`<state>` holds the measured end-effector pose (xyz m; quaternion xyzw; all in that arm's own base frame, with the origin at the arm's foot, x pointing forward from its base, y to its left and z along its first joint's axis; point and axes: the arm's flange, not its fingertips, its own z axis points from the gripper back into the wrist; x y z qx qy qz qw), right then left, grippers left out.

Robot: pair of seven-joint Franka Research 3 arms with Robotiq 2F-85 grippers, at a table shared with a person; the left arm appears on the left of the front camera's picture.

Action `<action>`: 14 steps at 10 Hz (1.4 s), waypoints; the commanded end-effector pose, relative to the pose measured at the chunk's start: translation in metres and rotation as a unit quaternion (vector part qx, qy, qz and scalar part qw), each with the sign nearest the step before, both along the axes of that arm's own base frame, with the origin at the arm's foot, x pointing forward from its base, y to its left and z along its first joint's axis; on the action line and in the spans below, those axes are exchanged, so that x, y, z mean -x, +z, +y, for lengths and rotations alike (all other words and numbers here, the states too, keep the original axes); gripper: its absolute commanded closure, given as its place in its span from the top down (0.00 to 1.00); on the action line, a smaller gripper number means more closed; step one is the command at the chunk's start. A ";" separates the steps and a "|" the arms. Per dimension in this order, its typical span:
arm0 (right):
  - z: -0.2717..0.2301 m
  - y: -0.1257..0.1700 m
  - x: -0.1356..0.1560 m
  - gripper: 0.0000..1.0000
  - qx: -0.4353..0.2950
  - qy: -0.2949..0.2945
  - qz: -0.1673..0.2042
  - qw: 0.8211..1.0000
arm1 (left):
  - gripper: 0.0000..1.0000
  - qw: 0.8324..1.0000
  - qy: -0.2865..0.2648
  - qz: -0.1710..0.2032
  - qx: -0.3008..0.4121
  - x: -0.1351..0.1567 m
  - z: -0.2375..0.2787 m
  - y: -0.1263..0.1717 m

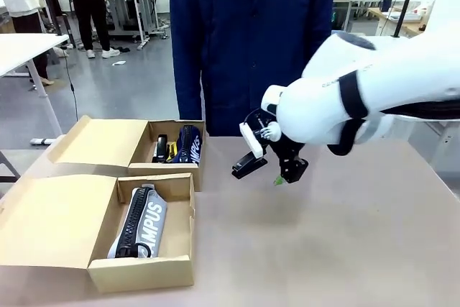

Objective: Place items inside the box.
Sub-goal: Pick up a Pencil pouch or Stapler and place it inside the Mailer Box closest to the robot.

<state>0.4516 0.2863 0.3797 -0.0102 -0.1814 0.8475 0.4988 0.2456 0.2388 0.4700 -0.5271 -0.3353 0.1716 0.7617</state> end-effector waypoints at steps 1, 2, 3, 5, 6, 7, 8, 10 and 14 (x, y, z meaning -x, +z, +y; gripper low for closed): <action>0.023 -0.002 -0.052 1.00 0.040 0.007 -0.005 0.999 | 1.00 1.000 0.002 -0.015 0.006 -0.001 0.000 0.001; 0.029 -0.009 -0.060 1.00 0.054 0.019 -0.006 0.998 | 1.00 1.000 0.002 -0.015 0.006 -0.001 0.000 0.001; 0.039 -0.019 -0.072 1.00 0.061 0.028 -0.004 0.998 | 1.00 1.000 0.002 -0.015 0.006 -0.001 0.000 0.001; 0.054 -0.040 -0.092 1.00 0.067 0.039 -0.016 0.997 | 1.00 1.000 0.002 -0.015 0.006 -0.001 0.000 0.001; 0.058 -0.049 -0.101 1.00 0.069 0.044 -0.027 0.996 | 1.00 1.000 0.002 -0.015 0.006 -0.001 0.000 0.001; 0.059 -0.058 -0.105 1.00 0.086 0.047 -0.012 0.995 | 1.00 1.000 0.002 -0.015 0.006 -0.001 0.000 0.001; 0.057 -0.063 -0.106 1.00 0.091 0.050 -0.004 0.995 | 1.00 1.000 0.002 -0.015 0.006 -0.001 0.000 0.001; 0.055 -0.066 -0.107 0.94 0.090 0.046 -0.007 0.995 | 1.00 1.000 0.002 -0.015 0.006 -0.001 0.000 0.001; 0.052 -0.069 -0.105 0.00 0.091 0.044 -0.002 0.995 | 1.00 1.000 0.002 -0.015 0.006 -0.001 0.000 0.001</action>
